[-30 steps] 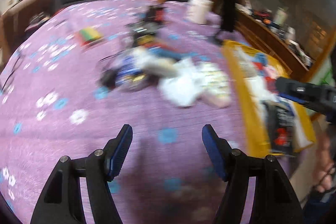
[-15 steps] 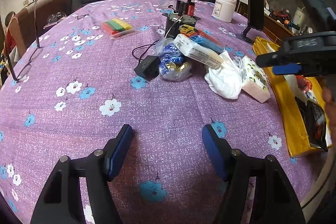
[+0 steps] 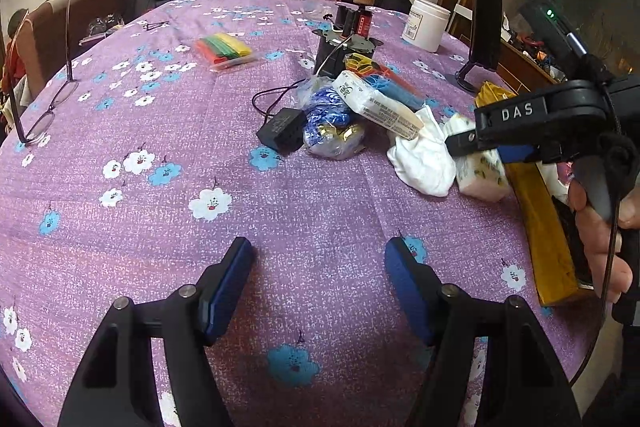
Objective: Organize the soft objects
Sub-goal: 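Grasp the lemon-print tissue pack with the right gripper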
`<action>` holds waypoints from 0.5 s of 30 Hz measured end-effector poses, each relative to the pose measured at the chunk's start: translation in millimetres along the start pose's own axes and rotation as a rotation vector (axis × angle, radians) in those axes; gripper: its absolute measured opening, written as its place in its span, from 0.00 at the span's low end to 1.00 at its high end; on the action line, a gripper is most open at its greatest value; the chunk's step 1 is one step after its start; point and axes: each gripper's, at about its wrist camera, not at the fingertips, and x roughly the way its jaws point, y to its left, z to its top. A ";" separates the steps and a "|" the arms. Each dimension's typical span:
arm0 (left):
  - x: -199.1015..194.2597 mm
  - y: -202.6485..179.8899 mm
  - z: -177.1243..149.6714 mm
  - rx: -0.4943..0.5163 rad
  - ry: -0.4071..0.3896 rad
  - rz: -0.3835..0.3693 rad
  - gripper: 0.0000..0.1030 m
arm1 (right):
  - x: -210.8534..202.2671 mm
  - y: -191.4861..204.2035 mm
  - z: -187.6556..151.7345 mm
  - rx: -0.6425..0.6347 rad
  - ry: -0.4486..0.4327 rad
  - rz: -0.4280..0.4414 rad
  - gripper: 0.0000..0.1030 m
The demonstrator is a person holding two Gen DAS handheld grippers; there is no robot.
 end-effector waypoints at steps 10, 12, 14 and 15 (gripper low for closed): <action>-2.7 2.5 -1.0 -0.013 -0.002 -0.021 0.66 | 5.7 52.4 -17.0 -0.157 0.014 0.185 0.55; -3.8 4.5 -1.7 -0.021 -0.003 -0.032 0.66 | -2.5 59.9 -26.3 -0.158 0.016 0.302 0.54; -5.0 4.6 -3.1 -0.020 -0.006 -0.031 0.66 | -13.8 57.2 -30.8 -0.147 -0.030 0.254 0.54; -5.2 3.9 -4.1 -0.013 -0.005 -0.027 0.66 | -21.5 54.1 -33.7 -0.155 -0.070 0.198 0.54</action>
